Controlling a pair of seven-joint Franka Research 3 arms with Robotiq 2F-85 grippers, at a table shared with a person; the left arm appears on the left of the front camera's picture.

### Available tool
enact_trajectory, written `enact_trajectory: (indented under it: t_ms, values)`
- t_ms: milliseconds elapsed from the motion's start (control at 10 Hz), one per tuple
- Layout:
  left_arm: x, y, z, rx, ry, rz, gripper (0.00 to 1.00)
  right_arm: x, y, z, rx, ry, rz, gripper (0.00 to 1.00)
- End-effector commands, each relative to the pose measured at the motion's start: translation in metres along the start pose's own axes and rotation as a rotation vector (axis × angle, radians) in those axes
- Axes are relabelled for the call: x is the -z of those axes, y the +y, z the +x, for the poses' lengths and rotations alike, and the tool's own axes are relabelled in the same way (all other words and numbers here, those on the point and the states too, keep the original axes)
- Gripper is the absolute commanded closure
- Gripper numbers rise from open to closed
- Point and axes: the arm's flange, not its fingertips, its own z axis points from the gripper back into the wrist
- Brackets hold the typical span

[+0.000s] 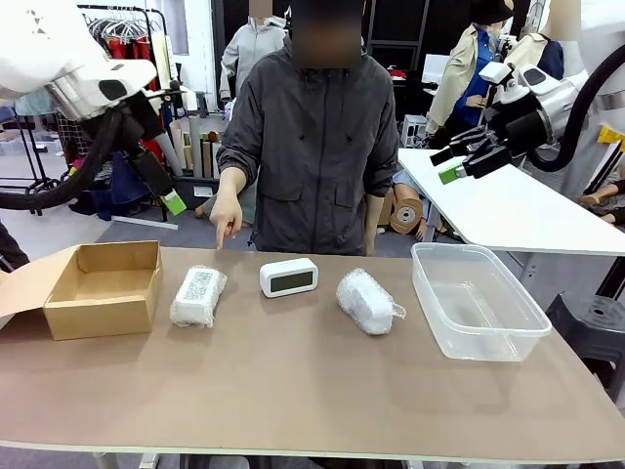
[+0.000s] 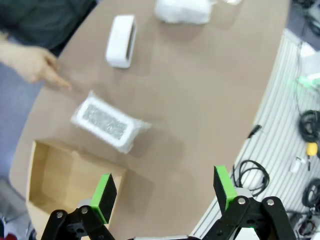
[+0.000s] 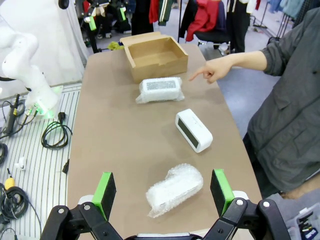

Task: Separate and place wrapped and unwrapped clocks.
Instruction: Pick up the Digital clock indicated by the person.

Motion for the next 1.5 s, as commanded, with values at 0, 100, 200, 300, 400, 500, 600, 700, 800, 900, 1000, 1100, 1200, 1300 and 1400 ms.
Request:
enact_trajectory:
  t_ms: [0,100,200,300,400,500,600,700,800,900,1000,1100,1200,1300,1400]
  values:
    - [0.022,-0.001,-0.002,-0.034,0.077,0.067,0.0,-0.001,0.0,0.0,-0.001,-0.001,0.003,0.0]
    - [0.038,0.002,0.001,-0.046,0.057,0.064,0.0,-0.001,0.0,0.0,-0.001,-0.001,0.003,0.0]
    - [0.051,0.006,0.004,-0.048,0.029,0.045,0.0,-0.001,0.0,0.0,-0.001,-0.001,0.003,0.0]
    - [0.057,0.011,0.007,-0.037,-0.002,0.007,0.0,-0.001,0.0,0.0,-0.001,-0.001,0.003,0.0]
    - [0.054,0.012,0.009,0.046,-0.078,-0.086,0.0,-0.001,0.0,0.0,-0.001,-0.001,0.003,0.0]
    - [0.055,0.004,0.006,-0.037,0.045,0.039,0.0,-0.001,0.0,0.0,-0.001,-0.001,0.003,0.0]
    - [0.055,0.004,0.006,-0.037,0.045,0.039,0.0,-0.001,0.0,0.0,-0.001,-0.001,0.003,0.0]
    - [0.055,0.004,0.006,-0.037,0.045,0.039,0.0,-0.001,0.0,0.0,-0.001,-0.001,0.003,0.0]
    - [0.055,0.004,0.006,-0.037,0.045,0.039,0.0,-0.001,0.0,0.0,-0.001,-0.001,0.003,0.0]
    - [0.06,0.007,0.009,-0.02,0.023,0.017,0.0,-0.001,0.0,0.0,-0.001,-0.001,0.003,0.0]
    - [0.07,0.005,0.023,-0.22,0.104,0.083,0.0,-0.001,0.0,0.0,-0.001,-0.001,0.003,0.0]
    - [0.078,0.003,0.032,-0.291,0.16,0.127,0.0,-0.001,0.0,0.0,-0.001,-0.001,0.003,0.0]
    - [0.096,-0.002,0.043,-0.373,0.184,0.181,0.0,-0.001,0.0,0.0,-0.001,-0.001,0.003,0.0]
    - [0.11,-0.001,0.05,-0.482,0.214,0.205,0.0,-0.001,0.0,0.0,-0.001,-0.001,0.003,0.0]
    - [0.128,0.001,0.053,-0.546,0.22,0.258,0.0,-0.001,0.0,0.0,-0.001,-0.001,0.003,0.0]
